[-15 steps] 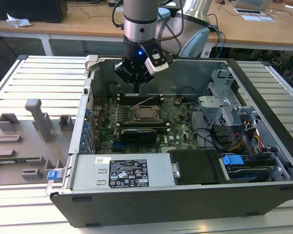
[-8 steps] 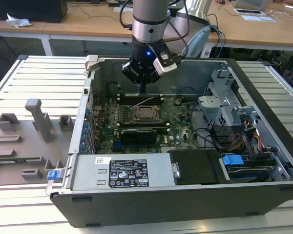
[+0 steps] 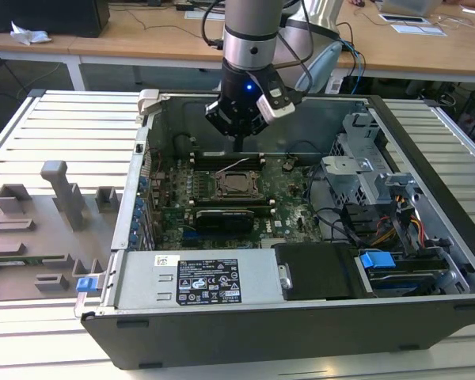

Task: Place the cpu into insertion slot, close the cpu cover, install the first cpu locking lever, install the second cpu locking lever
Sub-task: 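Install the first cpu locking lever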

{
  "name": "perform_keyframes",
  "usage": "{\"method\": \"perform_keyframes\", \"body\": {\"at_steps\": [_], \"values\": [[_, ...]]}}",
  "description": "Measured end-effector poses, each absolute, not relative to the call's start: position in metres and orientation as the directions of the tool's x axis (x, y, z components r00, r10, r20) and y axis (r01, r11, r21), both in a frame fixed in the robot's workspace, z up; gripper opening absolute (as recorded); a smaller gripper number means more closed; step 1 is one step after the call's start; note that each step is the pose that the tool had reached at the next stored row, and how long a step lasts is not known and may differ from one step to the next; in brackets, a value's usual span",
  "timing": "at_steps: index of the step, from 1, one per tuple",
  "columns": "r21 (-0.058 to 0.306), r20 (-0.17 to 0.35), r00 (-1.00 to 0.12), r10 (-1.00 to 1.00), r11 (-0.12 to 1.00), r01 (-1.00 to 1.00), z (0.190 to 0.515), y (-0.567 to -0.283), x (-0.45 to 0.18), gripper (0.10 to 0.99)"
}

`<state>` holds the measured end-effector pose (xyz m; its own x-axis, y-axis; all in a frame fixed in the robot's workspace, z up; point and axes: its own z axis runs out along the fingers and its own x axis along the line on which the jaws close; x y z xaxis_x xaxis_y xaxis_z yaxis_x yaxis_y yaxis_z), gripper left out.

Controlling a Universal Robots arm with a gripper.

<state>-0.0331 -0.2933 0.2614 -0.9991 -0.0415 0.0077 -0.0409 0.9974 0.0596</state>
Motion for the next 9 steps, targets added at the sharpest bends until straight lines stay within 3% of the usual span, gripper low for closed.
{"method": "perform_keyframes", "body": {"at_steps": [9], "values": [[0.060, 0.009, -0.999, -0.042, 0.997, -0.041, 0.260, -0.293, -0.020, 0.106]]}}
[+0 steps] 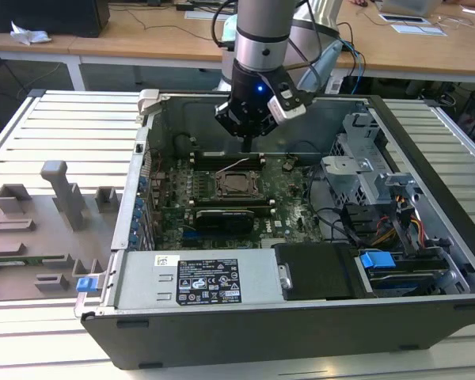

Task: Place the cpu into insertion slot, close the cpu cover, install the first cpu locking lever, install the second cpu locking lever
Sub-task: 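Install the first cpu locking lever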

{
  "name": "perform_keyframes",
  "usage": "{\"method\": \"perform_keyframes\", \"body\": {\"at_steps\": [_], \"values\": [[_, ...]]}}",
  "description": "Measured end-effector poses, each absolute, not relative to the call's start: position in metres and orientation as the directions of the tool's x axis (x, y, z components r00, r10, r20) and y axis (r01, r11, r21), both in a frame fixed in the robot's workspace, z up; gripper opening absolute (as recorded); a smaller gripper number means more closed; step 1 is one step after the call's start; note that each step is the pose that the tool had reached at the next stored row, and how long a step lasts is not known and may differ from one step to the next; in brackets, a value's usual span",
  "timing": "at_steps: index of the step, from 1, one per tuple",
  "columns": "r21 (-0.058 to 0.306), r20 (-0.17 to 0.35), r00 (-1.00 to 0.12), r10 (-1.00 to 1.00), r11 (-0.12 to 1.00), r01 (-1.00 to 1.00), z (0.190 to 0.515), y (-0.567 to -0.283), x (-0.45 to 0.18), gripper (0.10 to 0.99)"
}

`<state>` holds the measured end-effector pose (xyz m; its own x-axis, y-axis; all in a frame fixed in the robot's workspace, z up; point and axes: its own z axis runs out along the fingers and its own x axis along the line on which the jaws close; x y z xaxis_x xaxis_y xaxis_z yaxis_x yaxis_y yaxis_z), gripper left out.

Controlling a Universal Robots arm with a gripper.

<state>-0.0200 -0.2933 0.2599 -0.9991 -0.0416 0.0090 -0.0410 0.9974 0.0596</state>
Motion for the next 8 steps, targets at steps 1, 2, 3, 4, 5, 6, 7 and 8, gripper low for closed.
{"method": "perform_keyframes", "body": {"at_steps": [1, 2, 3, 4, 5, 6, 7, 8], "values": [[0.060, 0.009, -0.999, -0.042, 0.997, -0.041, 0.2597, -0.2933, -0.0186, 0.106], [0.060, 0.009, -0.999, -0.042, 0.997, -0.041, 0.2595, -0.2933, -0.0172, 0.106], [0.060, 0.009, -0.999, -0.042, 0.997, -0.041, 0.2591, -0.2933, -0.0160, 0.106], [0.060, 0.009, -0.999, -0.042, 0.997, -0.041, 0.2587, -0.2933, -0.0155, 0.106], [0.060, 0.010, -0.999, -0.042, 0.997, -0.041, 0.2580, -0.2933, -0.0147, 0.106], [0.060, 0.010, -0.999, -0.042, 0.997, -0.041, 0.2573, -0.2933, -0.0142, 0.106], [0.060, 0.010, -0.999, -0.041, 0.997, -0.041, 0.2561, -0.2933, -0.0141, 0.106], [0.060, 0.010, -0.999, -0.041, 0.997, -0.041, 0.2549, -0.2933, -0.0141, 0.106]]}}
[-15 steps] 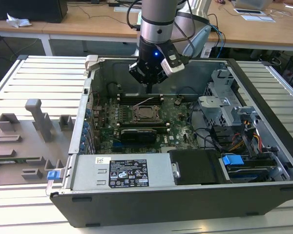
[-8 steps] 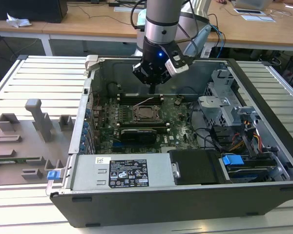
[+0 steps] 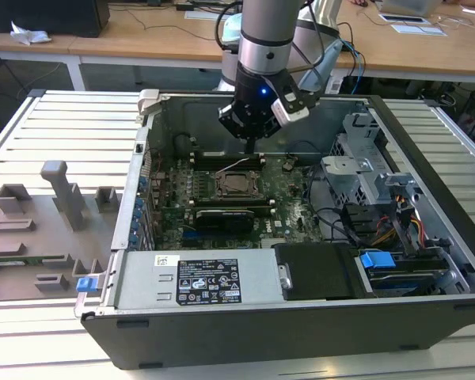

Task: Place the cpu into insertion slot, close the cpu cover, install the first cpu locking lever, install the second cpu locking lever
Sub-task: 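Install the first cpu locking lever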

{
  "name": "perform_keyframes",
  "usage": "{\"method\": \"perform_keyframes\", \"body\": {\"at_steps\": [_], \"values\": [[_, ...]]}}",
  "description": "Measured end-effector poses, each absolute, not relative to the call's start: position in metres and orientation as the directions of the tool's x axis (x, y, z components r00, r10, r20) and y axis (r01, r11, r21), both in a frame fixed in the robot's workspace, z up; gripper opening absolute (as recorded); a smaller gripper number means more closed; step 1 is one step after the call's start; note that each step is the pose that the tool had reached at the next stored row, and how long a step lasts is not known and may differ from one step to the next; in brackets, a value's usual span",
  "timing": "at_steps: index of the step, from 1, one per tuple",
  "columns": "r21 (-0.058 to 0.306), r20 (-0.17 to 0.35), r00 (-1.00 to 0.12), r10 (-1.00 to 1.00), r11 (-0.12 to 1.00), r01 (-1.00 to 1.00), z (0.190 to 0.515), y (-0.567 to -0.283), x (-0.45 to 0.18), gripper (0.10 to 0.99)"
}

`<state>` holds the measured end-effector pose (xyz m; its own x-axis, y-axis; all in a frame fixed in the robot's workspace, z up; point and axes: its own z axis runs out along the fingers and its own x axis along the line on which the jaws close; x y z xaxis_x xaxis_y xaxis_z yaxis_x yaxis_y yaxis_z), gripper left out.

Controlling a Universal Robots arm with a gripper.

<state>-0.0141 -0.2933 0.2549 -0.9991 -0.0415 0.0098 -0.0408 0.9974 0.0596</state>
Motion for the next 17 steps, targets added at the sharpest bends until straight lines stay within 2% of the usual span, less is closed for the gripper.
{"method": "perform_keyframes", "body": {"at_steps": [8, 17], "values": [[0.060, 0.010, -0.999, -0.041, 0.997, -0.041, 0.250, -0.293, -0.029, 0.106], [0.060, 0.010, -0.999, -0.042, 0.997, -0.041, 0.228, -0.293, -0.048, 0.106]]}}
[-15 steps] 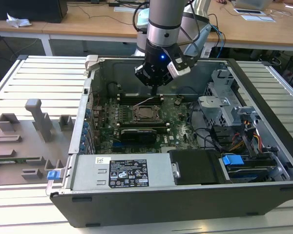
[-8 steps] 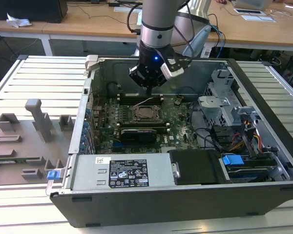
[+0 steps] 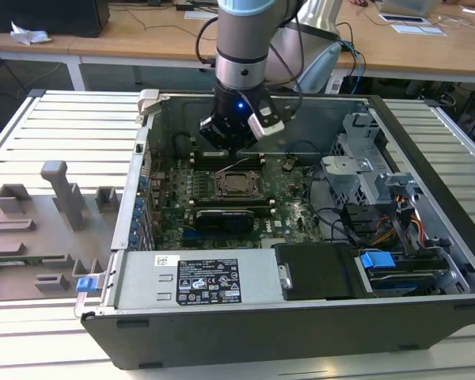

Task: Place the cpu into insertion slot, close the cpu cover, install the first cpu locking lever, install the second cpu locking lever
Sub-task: 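Install the first cpu locking lever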

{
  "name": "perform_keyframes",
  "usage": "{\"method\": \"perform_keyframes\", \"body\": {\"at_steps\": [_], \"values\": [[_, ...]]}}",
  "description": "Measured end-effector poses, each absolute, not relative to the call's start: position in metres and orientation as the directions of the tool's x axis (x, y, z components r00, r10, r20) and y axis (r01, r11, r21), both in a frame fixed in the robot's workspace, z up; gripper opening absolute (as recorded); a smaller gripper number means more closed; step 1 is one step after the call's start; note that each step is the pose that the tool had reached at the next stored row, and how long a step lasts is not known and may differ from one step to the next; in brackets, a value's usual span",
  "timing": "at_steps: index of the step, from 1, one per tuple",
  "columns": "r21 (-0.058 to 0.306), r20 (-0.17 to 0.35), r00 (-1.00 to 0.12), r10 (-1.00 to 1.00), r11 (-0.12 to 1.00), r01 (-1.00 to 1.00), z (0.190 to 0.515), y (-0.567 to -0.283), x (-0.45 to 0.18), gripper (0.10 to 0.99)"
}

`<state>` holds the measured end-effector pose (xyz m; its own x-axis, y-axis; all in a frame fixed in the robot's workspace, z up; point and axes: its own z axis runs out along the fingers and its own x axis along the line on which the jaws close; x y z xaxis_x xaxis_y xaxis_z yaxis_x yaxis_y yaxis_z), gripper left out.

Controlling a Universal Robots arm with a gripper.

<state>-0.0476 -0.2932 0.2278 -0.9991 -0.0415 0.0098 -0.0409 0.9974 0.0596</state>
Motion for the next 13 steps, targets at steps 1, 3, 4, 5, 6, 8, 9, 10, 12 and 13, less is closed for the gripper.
{"method": "perform_keyframes", "body": {"at_steps": [1, 3, 4, 5, 6, 8, 9, 10, 12, 13], "values": [[0.060, 0.010, -0.999, -0.042, 0.997, -0.041, 0.2257, -0.2930, -0.0478, 0.106], [0.060, 0.010, -0.999, -0.042, 0.997, -0.041, 0.2238, -0.2925, -0.0483, 0.106], [0.060, 0.010, -0.999, -0.042, 0.997, -0.041, 0.2236, -0.2923, -0.0483, 0.106], [0.060, 0.010, -0.999, -0.042, 0.997, -0.041, 0.2235, -0.2916, -0.0483, 0.106], [0.060, 0.010, -0.999, -0.042, 0.997, -0.041, 0.2235, -0.2906, -0.0483, 0.106], [0.060, 0.010, -0.999, -0.042, 0.997, -0.041, 0.2234, -0.2881, -0.0483, 0.106], [0.060, 0.010, -0.999, -0.042, 0.997, -0.041, 0.2232, -0.2871, -0.0483, 0.106], [0.060, 0.010, -0.999, -0.042, 0.997, -0.041, 0.2218, -0.2864, -0.0483, 0.106], [0.060, 0.010, -0.999, -0.042, 0.997, -0.041, 0.2195, -0.2864, -0.0475, 0.106], [0.060, 0.010, -0.999, -0.042, 0.997, -0.041, 0.2187, -0.2864, -0.0469, 0.106]]}}
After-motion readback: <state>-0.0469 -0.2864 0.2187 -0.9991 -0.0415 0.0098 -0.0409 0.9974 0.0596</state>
